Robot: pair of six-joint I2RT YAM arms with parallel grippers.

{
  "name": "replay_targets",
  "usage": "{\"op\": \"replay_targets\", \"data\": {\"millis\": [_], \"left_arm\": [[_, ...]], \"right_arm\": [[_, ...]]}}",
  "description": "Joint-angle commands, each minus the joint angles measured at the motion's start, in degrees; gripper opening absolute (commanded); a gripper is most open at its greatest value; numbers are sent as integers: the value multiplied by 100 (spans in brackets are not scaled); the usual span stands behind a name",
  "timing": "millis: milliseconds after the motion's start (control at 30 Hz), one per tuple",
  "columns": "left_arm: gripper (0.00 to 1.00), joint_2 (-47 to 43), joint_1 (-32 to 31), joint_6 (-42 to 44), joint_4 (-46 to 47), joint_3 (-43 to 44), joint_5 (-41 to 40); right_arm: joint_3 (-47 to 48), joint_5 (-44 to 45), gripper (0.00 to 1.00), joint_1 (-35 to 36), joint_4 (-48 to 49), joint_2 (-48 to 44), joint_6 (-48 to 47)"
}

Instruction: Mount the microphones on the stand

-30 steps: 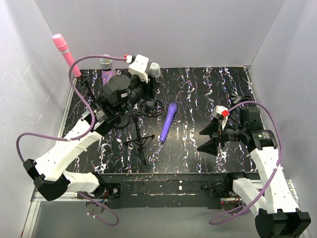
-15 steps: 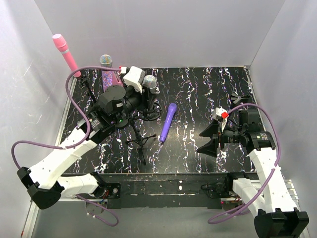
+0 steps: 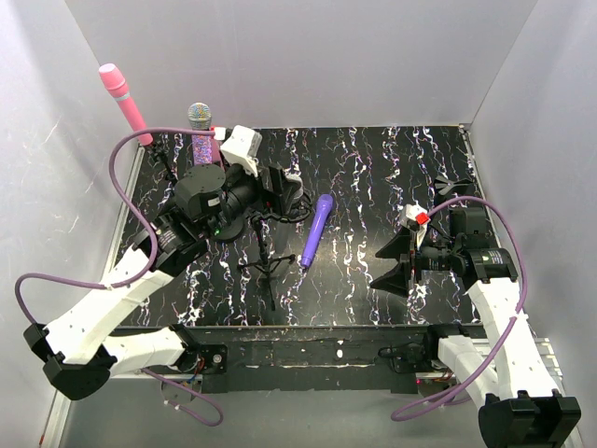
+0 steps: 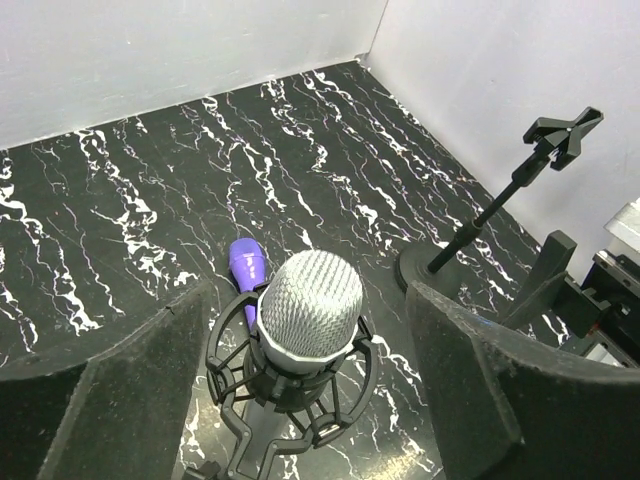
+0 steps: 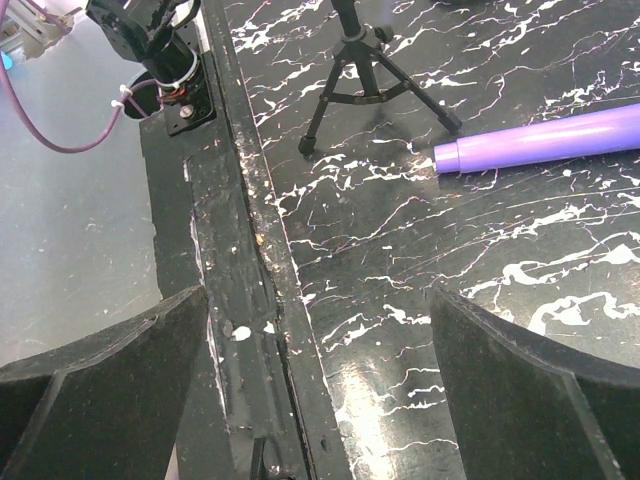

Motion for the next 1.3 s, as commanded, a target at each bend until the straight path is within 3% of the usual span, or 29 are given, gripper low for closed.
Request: {"op": "replay_targets", "data": {"millis": [0,233,800,1267], "left_arm": [[82,-221,5,-116,-114,239,55],[98,-352,14,-133,-255,274,-6],[98,-730,5,7,-773,634,222],[98,-1222,14,-37,-1151,450,231]], "right_arm": [[-49,-196,98,-42,152,-38,-101],[-67,-214,98,-60,152,-38,-110],[-67,-240,98,-69,116,-29,-163],[-111,-214,98,-78,90,-21,-268]]}}
